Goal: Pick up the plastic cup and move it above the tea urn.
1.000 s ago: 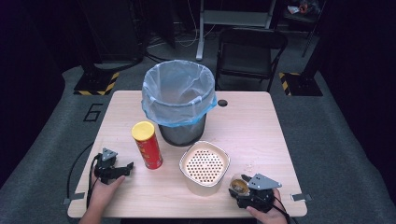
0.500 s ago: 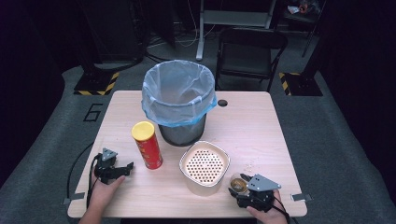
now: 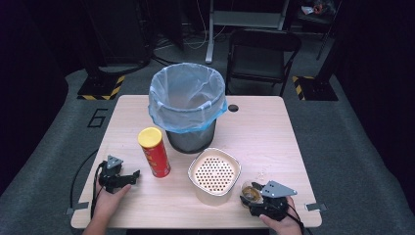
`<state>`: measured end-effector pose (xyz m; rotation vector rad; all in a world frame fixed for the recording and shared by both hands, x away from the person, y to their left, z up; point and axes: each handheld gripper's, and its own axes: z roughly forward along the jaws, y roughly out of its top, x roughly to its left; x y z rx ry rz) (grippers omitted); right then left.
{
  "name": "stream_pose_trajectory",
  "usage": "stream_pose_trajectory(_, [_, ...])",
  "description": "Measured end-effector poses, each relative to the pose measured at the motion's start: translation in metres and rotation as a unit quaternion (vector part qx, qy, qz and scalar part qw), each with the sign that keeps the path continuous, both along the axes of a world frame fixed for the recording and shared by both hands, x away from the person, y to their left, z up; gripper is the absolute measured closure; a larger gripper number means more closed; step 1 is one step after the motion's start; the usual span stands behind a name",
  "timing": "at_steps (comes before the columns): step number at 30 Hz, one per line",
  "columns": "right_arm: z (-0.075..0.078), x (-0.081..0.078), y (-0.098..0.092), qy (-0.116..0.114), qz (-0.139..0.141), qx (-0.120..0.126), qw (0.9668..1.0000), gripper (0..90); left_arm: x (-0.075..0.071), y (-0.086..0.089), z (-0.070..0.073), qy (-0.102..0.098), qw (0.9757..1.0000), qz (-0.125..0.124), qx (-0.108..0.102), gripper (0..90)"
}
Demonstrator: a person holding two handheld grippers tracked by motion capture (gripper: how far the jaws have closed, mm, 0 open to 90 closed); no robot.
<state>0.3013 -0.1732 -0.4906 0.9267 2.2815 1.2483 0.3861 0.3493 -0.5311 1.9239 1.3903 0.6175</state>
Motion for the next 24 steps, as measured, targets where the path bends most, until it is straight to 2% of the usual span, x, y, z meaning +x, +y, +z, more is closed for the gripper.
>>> stream_pose_trajectory(5, [0.007, 0.003, -0.004, 0.008, 0.007, 0.014, 0.9998, 35.2, -0.001, -0.001, 0.0, 0.003, 1.0, 0.003, -0.003, 15.0])
stream_pose_trajectory(11, [0.023, 0.013, -0.01, 0.0, 0.023, -0.001, 0.9997, 35.8, -0.001, -0.001, 0.0, 0.003, 1.0, 0.003, -0.004, 15.0])
stream_pose_trajectory(13, [0.037, 0.024, -0.012, -0.005, 0.03, -0.019, 0.9993, 35.9, -0.001, -0.001, 0.0, 0.003, 1.0, 0.003, -0.004, 15.0])
stream_pose_trajectory(14, [0.037, 0.024, -0.012, -0.005, 0.03, -0.019, 0.9993, 35.9, -0.001, -0.001, 0.0, 0.003, 1.0, 0.003, -0.004, 15.0])
stream_pose_trajectory(16, [0.047, 0.032, -0.014, -0.014, 0.035, -0.025, 0.999, 35.9, 0.0, -0.001, 0.0, 0.001, 1.0, 0.003, -0.005, 15.0])
stream_pose_trajectory(18, [0.064, 0.044, -0.018, -0.02, 0.036, -0.023, 0.9989, 36.0, 0.0, -0.001, 0.0, 0.001, 1.0, 0.003, -0.005, 15.0])
stream_pose_trajectory(24, [0.09, 0.069, -0.02, -0.028, 0.027, -0.007, 0.9992, 35.9, -0.001, -0.001, 0.0, 0.001, 1.0, 0.002, -0.005, 15.0])
